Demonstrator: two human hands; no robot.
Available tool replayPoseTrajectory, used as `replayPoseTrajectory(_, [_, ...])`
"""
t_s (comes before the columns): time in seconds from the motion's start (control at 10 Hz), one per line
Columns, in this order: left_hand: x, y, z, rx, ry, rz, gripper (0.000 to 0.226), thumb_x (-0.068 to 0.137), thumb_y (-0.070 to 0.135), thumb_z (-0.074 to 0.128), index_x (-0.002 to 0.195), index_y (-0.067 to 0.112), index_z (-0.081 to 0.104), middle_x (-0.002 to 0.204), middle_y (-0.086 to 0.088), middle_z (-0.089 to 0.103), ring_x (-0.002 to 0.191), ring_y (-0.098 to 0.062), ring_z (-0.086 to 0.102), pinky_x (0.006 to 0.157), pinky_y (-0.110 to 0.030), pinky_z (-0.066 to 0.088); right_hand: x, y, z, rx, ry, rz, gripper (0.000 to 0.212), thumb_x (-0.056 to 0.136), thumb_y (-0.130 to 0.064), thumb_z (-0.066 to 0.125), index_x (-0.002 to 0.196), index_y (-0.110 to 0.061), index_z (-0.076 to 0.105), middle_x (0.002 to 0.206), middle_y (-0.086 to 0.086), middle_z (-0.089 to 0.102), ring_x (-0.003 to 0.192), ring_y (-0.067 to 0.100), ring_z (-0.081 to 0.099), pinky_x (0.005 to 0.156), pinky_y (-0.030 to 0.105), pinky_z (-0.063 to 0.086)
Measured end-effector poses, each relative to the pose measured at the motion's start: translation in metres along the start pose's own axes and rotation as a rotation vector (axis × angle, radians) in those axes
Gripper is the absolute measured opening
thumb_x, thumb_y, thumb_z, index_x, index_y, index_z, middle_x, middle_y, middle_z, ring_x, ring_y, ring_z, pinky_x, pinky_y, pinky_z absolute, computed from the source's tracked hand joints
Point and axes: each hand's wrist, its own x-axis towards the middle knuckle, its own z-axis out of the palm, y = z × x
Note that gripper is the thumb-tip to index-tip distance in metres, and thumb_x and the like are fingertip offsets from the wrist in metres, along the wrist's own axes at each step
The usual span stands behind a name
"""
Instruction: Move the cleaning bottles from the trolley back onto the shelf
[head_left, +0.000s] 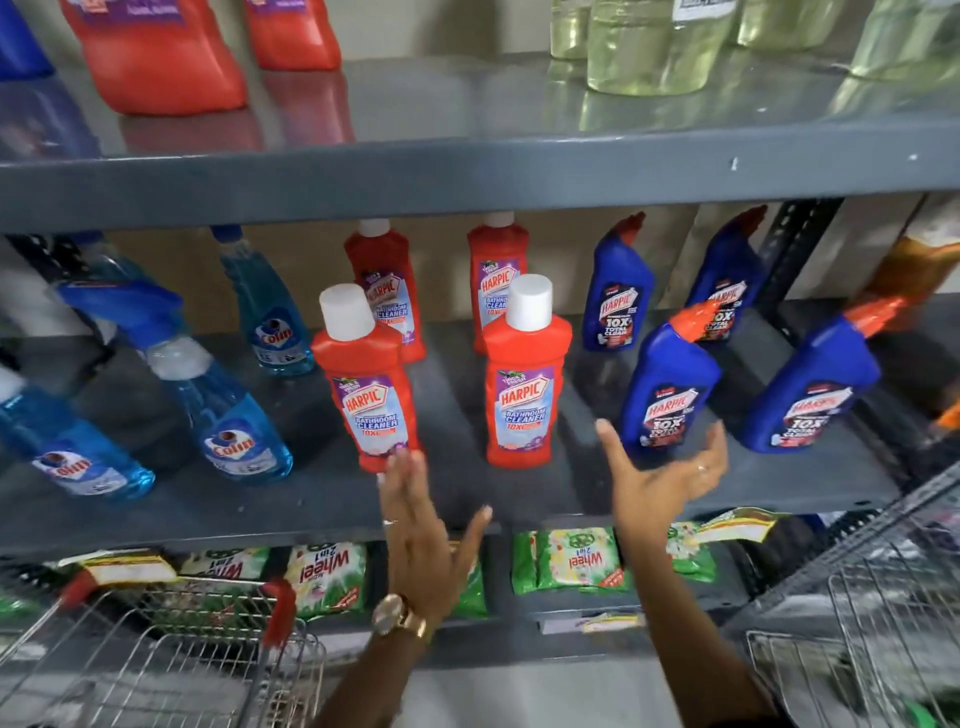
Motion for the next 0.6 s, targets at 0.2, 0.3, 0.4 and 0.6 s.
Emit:
replayPoseTrajectory(0.2, [-0.026, 0.043, 0.038, 0.264, -0.359, 0.136, 0.063, 0.085, 0.054, 0.047, 0.13, 0.012, 0.055, 0.138, -0.014, 0.056, 0.13, -0.034, 0.05, 0.114, -0.053, 0.03, 0.052, 0.021, -0.003, -0.092, -0.293, 0.099, 0.114, 0.047, -0.03, 0.094, 0.14, -0.01, 0.031, 0.136, 0.013, 0.051, 0.122, 0.027, 0.051, 0.105, 0.048, 0.043])
replayPoseTrajectory(0.3, [-0.033, 0.039, 0.048, 0.345, -0.353, 0.174, 0.054, 0.082, 0.048, 0.052, 0.124, 0.015, 0.062, 0.133, -0.012, 0.061, 0.128, -0.033, 0.054, 0.114, -0.048, 0.027, 0.05, 0.029, -0.006, -0.087, -0.291, 0.112, 0.107, 0.046, -0.031, 0.092, 0.136, -0.012, 0.037, 0.129, 0.012, 0.057, 0.116, 0.031, 0.055, 0.099, 0.05, 0.048])
replayPoseTrajectory(0.4, [-0.035, 0.033, 0.051, 0.385, -0.369, 0.203, 0.054, 0.083, 0.045, 0.053, 0.128, 0.017, 0.056, 0.136, -0.012, 0.058, 0.13, -0.032, 0.051, 0.117, -0.042, 0.019, 0.049, 0.031, -0.011, -0.096, -0.317, 0.115, 0.109, 0.046, -0.033, 0.092, 0.137, -0.013, 0.036, 0.128, 0.012, 0.056, 0.115, 0.029, 0.056, 0.098, 0.049, 0.049])
replayPoseTrajectory(0.6, [-0.034, 0.032, 0.045, 0.411, -0.416, 0.238, 0.064, 0.082, 0.047, 0.059, 0.136, 0.017, 0.045, 0.142, -0.012, 0.052, 0.134, -0.032, 0.047, 0.119, -0.036, 0.004, 0.045, 0.015, -0.022, -0.1, -0.35, 0.103, 0.132, 0.048, -0.041, 0.092, 0.149, -0.007, 0.013, 0.153, 0.016, 0.029, 0.14, 0.032, 0.027, 0.118, 0.045, 0.024])
